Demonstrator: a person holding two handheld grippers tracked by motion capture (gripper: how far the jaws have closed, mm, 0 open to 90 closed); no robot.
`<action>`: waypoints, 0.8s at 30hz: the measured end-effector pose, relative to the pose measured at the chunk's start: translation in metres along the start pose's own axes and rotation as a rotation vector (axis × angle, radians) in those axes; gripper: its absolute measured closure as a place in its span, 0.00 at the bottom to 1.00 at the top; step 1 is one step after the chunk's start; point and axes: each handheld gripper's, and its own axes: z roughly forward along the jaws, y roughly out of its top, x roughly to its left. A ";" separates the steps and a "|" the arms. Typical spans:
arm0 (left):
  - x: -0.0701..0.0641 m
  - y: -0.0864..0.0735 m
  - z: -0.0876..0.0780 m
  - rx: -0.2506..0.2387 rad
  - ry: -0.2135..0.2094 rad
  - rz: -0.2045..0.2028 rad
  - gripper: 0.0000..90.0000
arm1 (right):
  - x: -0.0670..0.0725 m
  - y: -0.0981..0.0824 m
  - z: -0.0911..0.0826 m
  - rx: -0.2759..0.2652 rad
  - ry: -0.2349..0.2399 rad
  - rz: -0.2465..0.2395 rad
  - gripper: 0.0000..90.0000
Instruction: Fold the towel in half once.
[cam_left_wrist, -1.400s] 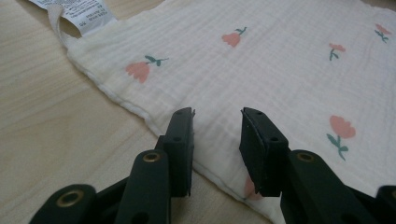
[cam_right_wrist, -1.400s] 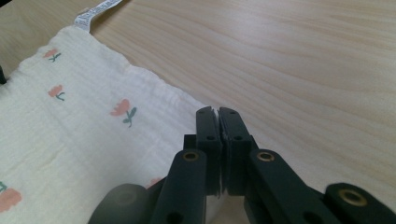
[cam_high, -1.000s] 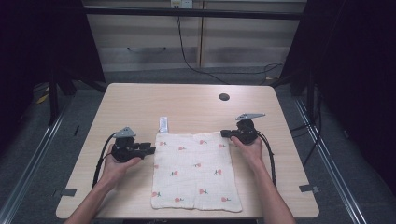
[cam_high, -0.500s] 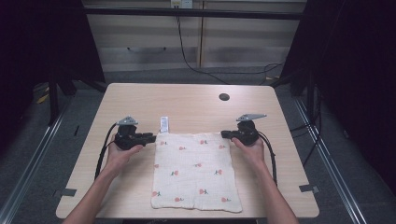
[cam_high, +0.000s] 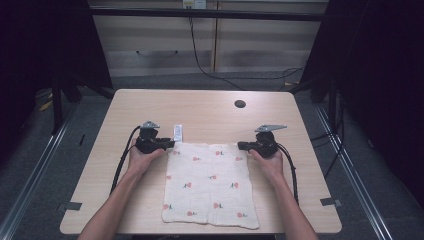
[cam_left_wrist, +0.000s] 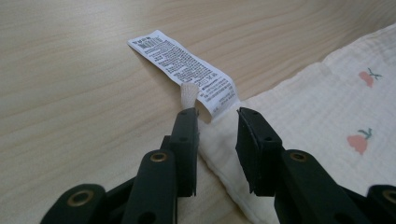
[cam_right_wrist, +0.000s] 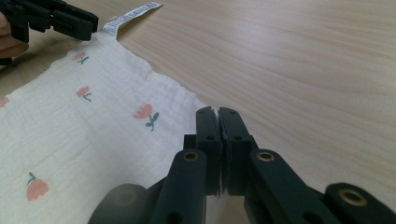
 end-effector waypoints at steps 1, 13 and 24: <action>-0.002 0.000 0.002 0.014 -0.003 0.019 0.76 | 0.000 -0.001 0.000 0.001 0.002 0.001 0.97; -0.007 -0.003 0.003 0.039 0.012 0.085 0.94 | 0.001 -0.004 0.000 -0.007 0.014 0.006 0.97; -0.011 0.006 -0.019 -0.052 -0.030 0.078 0.95 | 0.002 -0.001 -0.014 -0.062 0.011 0.017 0.97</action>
